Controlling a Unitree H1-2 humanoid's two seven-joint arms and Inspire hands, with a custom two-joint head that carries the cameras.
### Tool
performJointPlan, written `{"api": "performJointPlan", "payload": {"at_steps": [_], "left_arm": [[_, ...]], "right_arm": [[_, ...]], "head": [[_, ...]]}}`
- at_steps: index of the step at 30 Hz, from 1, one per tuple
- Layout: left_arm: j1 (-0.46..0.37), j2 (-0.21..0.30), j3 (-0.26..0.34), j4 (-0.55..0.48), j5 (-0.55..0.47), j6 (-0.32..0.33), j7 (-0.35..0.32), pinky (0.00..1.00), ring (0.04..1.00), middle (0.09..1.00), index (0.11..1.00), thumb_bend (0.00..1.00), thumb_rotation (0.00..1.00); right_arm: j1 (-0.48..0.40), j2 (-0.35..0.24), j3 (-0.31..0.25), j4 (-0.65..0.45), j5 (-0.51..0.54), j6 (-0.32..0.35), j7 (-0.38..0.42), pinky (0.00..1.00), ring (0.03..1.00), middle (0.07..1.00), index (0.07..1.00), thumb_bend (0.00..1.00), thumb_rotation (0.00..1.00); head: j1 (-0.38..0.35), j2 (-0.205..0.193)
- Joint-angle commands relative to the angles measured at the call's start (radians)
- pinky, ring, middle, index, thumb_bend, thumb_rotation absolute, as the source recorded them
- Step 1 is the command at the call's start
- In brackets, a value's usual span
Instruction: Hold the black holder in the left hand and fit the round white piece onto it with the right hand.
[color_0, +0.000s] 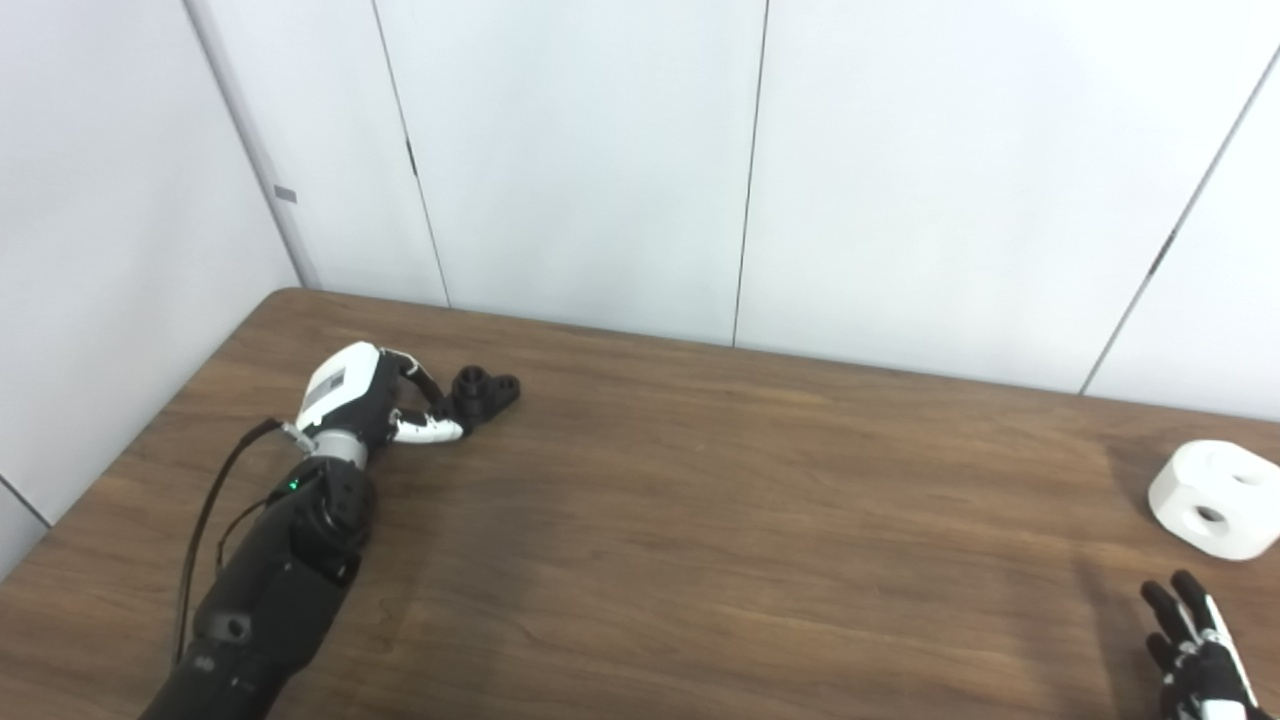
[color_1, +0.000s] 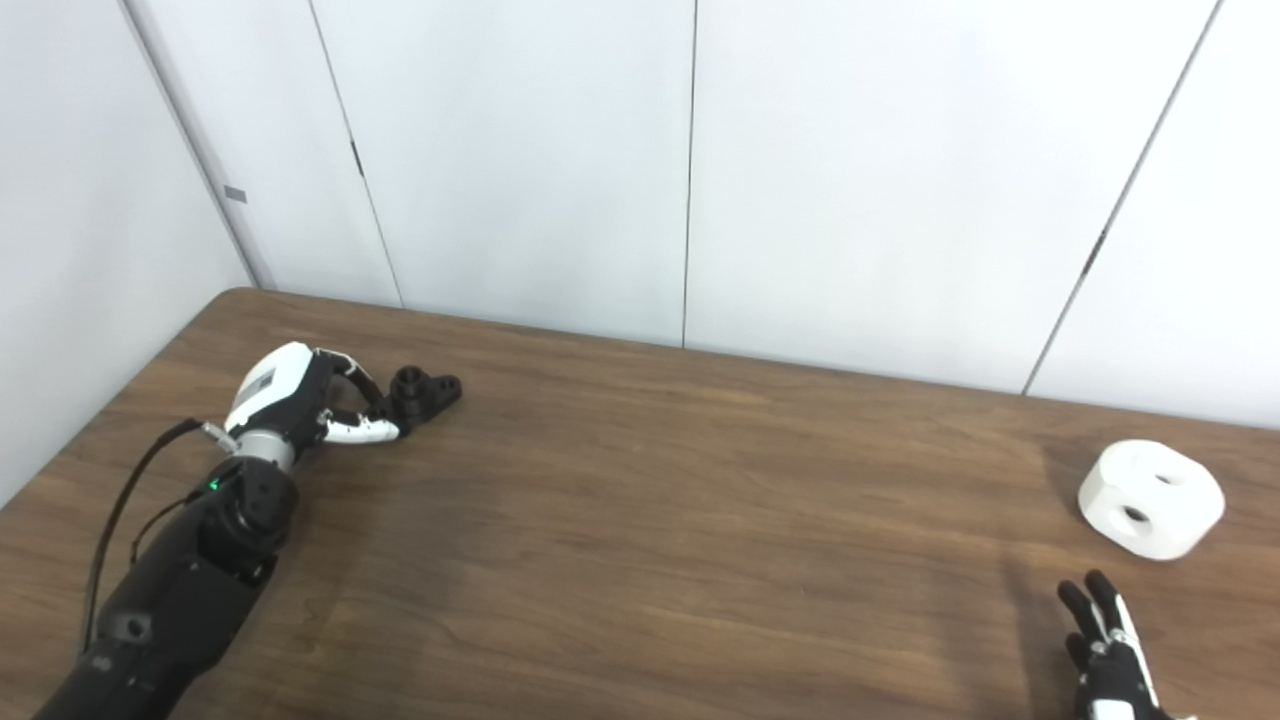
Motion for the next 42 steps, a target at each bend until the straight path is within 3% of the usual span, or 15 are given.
{"api": "performJointPlan", "payload": {"at_steps": [1, 5, 11, 18, 22, 32, 42], "left_arm": [[-0.012, 0.035, 0.001, -0.061, 0.02, -0.006, -0.001, 0.84, 0.901, 0.795, 0.486, 0.52, 0.04], [0.024, 0.052, -0.041, -0.108, 0.079, -0.041, 0.004, 0.82, 0.886, 0.792, 0.486, 0.52, 0.04], [0.072, 0.055, -0.071, -0.21, 0.131, -0.015, -0.036, 0.82, 0.883, 0.794, 0.487, 0.52, 0.04], [0.136, 0.044, -0.076, -0.323, 0.138, -0.027, -0.092, 0.78, 0.876, 0.793, 0.486, 0.52, 0.04], [0.186, 0.043, -0.094, -0.383, 0.144, -0.072, -0.107, 0.77, 0.856, 0.778, 0.486, 0.52, 0.04], [0.31, 0.005, -0.124, -0.526, 0.169, -0.108, -0.158, 0.79, 0.868, 0.79, 0.486, 0.52, 0.04], [0.367, -0.037, -0.148, -0.631, 0.192, -0.138, -0.223, 0.82, 0.88, 0.806, 0.486, 0.52, 0.05]], "right_arm": [[0.068, 0.025, 0.01, -0.027, 0.006, -0.006, -0.009, 1.0, 1.0, 0.943, 0.99, 0.53, 0.98], [0.068, 0.025, 0.012, -0.033, 0.007, 0.001, -0.01, 1.0, 1.0, 0.944, 0.993, 0.52, 0.98], [0.071, 0.026, 0.016, -0.049, -0.004, 0.016, -0.018, 1.0, 1.0, 0.943, 0.994, 0.5, 0.99], [0.073, 0.034, 0.027, -0.068, -0.011, 0.034, -0.031, 1.0, 1.0, 0.936, 0.986, 0.48, 0.99], [0.072, 0.034, 0.036, -0.076, -0.014, 0.038, -0.036, 1.0, 1.0, 0.943, 0.985, 0.47, 1.0], [0.072, 0.036, 0.043, -0.092, -0.004, 0.052, -0.045, 1.0, 1.0, 0.944, 0.989, 0.44, 0.99], [0.067, 0.042, 0.049, -0.1, -0.021, 0.062, -0.055, 1.0, 1.0, 0.945, 0.995, 0.41, 1.0]], "head": [[0.001, 0.0], [-0.002, 0.001], [-0.009, 0.008], [-0.02, 0.011], [-0.026, 0.013], [-0.037, 0.022], [-0.081, 0.05]]}}
